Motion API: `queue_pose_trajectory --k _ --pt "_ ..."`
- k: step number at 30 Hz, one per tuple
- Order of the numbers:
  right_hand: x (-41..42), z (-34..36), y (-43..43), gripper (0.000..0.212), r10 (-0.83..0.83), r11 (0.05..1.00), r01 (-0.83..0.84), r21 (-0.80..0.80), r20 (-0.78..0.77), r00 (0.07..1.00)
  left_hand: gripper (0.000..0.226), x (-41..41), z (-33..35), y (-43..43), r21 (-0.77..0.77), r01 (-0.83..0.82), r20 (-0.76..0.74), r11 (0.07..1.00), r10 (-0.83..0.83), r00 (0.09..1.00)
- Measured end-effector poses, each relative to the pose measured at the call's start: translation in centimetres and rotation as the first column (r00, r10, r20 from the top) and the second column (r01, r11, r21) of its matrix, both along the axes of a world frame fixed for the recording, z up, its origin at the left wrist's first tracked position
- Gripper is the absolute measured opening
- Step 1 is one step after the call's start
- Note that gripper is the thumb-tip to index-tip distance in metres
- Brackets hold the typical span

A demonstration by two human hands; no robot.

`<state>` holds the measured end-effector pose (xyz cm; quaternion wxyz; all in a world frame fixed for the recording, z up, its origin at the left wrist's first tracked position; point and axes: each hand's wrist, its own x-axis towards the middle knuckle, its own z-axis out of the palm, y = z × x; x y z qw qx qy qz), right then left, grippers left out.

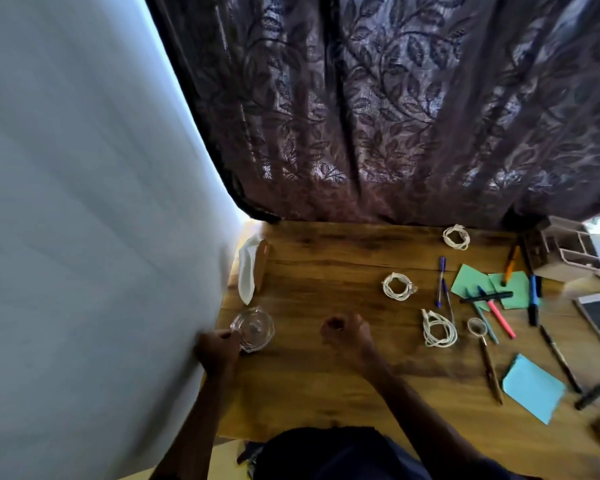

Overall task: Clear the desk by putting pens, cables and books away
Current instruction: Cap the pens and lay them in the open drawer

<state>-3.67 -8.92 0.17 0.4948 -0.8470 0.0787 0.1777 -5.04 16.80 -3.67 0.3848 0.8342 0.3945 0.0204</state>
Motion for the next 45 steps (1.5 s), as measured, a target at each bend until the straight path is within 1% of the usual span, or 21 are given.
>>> queue_pose_trajectory --k 6,10,12,14,17,20,23,26,29,32,33,36,38,40,42,43,45 --pt "0.9 -0.2 0.9 0.023 -0.019 1.0 0.019 -0.023 -0.027 0.999 0.036 0.2 0.1 0.4 0.022 0.022 -0.064 1.0 -0.02 0.998" --pt "0.8 -0.4 1.2 0.02 -0.028 1.0 0.027 -0.004 -0.041 0.999 0.025 -0.5 0.4 0.3 0.044 0.054 -0.016 0.998 -0.054 0.998" --pt "0.6 -0.3 1.2 0.018 -0.026 1.0 0.026 0.006 -0.037 0.999 0.024 -0.8 0.7 0.2 0.084 0.07 -0.011 0.994 -0.069 0.998" --pt "0.4 -0.3 1.1 0.016 -0.028 1.0 0.028 0.012 -0.037 0.999 0.024 -1.0 1.2 0.0 0.159 0.098 -0.022 0.983 -0.095 0.995" --pt "0.2 0.2 1.0 0.013 -0.071 0.997 0.071 0.01 -0.038 0.997 0.027 -1.3 2.0 -0.9 0.258 0.147 -0.048 0.955 -0.139 0.989" --pt "0.4 1.2 0.3 0.013 -0.172 0.984 0.173 0.033 -0.03 0.985 0.029 -1.1 3.0 -2.5 0.282 0.201 0.047 0.938 -0.223 0.974" --pt "0.7 2.6 -1.3 0.013 -0.219 0.975 0.218 0.053 0.016 0.976 0.025 -0.1 4.2 -4.8 0.333 0.28 0.16 0.9 -0.347 0.924" --pt "0.9 4.1 -3.5 0.01 -0.258 0.966 0.255 0.048 0.072 0.963 0.028 1.5 5.7 -7.4 0.317 0.342 0.233 0.885 -0.422 0.876" --pt "0.4 5.4 -6.0 0.013 -0.285 0.958 0.283 0.032 0.132 0.949 0.029 2.9 6.4 -10.1 0.307 0.484 0.237 0.819 -0.558 0.795" --pt "-0.6 6.1 -8.6 0.021 -0.299 0.949 0.312 -0.048 0.18 0.937 0.028 3.8 6.9 -13.1 0.276 0.577 0.243 0.769 -0.637 0.732" --pt "-1.2 6.3 -9.5 0.022 -0.322 0.94 0.336 -0.052 0.187 0.928 0.028 4.0 7.1 -14.4 0.267 0.606 0.247 0.749 -0.661 0.708" --pt "-2.8 6.5 -12.0 0.016 -0.389 0.915 0.401 -0.042 0.168 0.906 0.025 3.9 7.4 -18.0 0.241 0.663 0.261 0.709 -0.705 0.659" --pt "-4.3 6.6 -13.8 0.012 -0.457 0.888 0.461 0.007 0.139 0.879 0.024 3.6 7.3 -20.8 0.222 0.72 0.282 0.658 -0.75 0.598" --pt "-5.7 6.4 -15.4 0.012 -0.555 0.832 0.551 0.066 0.084 0.828 0.022 2.9 7.0 -23.4 0.209 0.769 0.292 0.604 -0.789 0.54" --pt "-7.4 5.9 -17.0 0.017 -0.635 0.77 0.629 0.104 0.03 0.772 0.023 2.0 6.5 -26.1 0.183 0.809 0.281 0.558 -0.819 0.501" --pt "-8.3 5.6 -17.8 0.018 -0.658 0.749 0.653 0.109 0.015 0.753 0.024 1.5 6.2 -27.3 0.178 0.827 0.267 0.534 -0.835 0.482" --pt "-9.9 4.7 -19.5 0.013 -0.688 0.723 0.685 0.091 0.001 0.726 0.023 0.6 5.7 -29.4 0.181 0.852 0.245 0.492 -0.861 0.445"
